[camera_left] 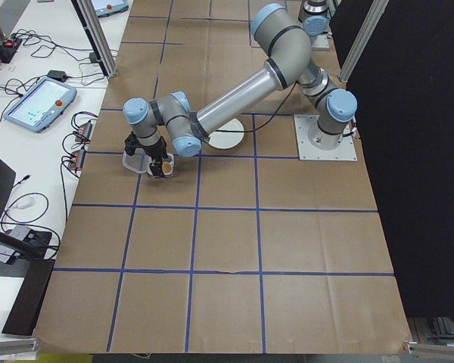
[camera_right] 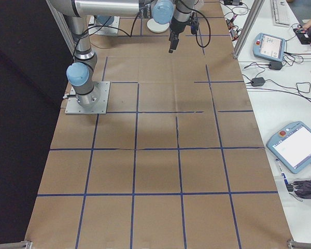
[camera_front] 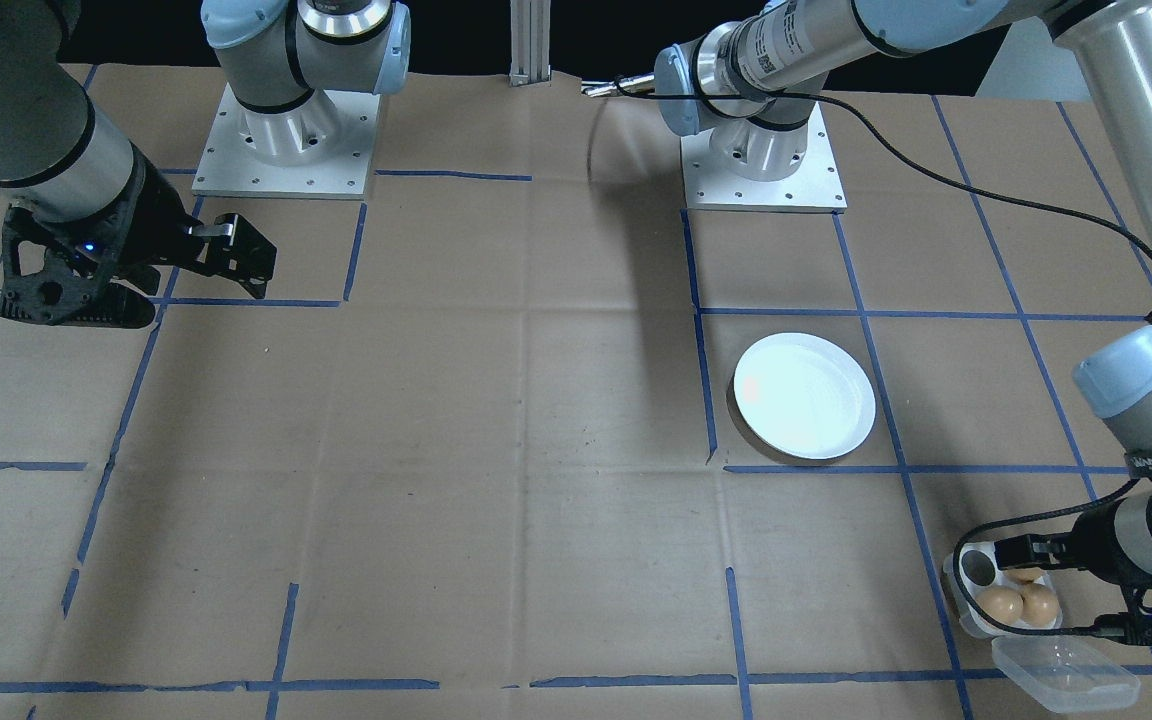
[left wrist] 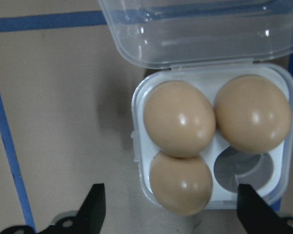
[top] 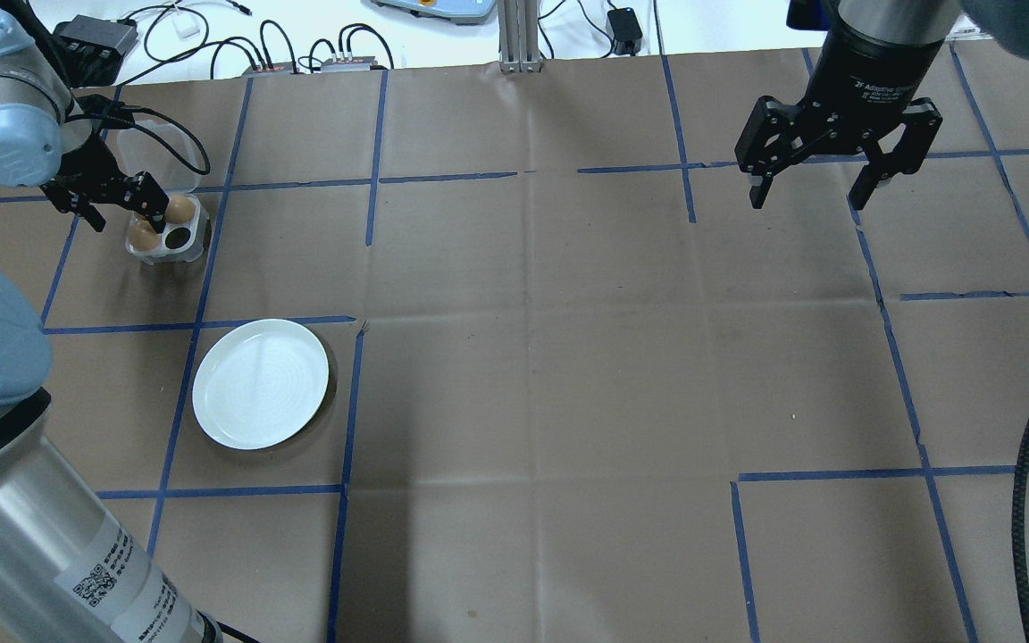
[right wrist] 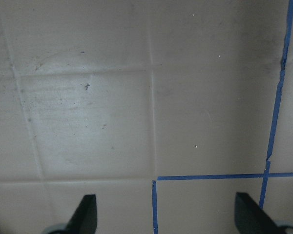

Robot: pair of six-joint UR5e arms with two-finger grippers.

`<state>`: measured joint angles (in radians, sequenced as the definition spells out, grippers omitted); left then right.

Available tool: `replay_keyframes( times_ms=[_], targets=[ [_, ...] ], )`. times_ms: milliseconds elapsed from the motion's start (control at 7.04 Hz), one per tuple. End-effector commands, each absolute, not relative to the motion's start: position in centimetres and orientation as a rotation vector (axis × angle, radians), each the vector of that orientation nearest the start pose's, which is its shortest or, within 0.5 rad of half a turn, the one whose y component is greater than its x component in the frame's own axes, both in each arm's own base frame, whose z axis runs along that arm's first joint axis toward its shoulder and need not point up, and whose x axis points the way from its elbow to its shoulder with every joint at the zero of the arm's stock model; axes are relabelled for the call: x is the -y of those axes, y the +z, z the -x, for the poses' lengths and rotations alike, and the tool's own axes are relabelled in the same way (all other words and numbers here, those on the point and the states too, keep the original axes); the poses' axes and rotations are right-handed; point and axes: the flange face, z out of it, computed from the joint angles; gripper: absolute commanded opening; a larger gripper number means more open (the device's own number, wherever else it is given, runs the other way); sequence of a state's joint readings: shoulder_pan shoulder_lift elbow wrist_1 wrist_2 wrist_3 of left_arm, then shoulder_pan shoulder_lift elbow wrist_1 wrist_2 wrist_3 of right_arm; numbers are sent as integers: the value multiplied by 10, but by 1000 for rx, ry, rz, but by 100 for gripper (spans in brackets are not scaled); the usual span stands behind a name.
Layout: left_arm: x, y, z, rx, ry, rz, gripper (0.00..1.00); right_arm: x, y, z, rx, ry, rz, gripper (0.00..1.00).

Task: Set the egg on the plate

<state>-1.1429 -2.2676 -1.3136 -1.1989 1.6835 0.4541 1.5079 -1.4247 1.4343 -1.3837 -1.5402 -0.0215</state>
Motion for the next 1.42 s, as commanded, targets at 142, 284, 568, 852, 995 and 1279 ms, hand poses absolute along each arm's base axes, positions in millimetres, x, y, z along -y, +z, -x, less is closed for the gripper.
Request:
replay_keyframes(
  times_ms=[142,284,568,852,995,1279],
  targets=[
    [706,208,-187,-3066,188,-40,89,540,462,-102,-3089,302,-68,100],
    [705,207,-186,-3068,196,-38,83,540,461,-102,-3089,304,-68,100],
    [704,205,-186,-3072,206,-34,68,540,462,-102,-3089,302,-68,100],
    [703,205,-186,-3071,211,-18,47,540,462,-102,-3089,302,-68,100],
    [703,207,-186,-3069,212,-14,29,540,462,-102,-3089,302,-68,100],
    [703,208,-185,-3065,214,-16,2,540,462,-103,-3087,302,-69,100]
  ],
)
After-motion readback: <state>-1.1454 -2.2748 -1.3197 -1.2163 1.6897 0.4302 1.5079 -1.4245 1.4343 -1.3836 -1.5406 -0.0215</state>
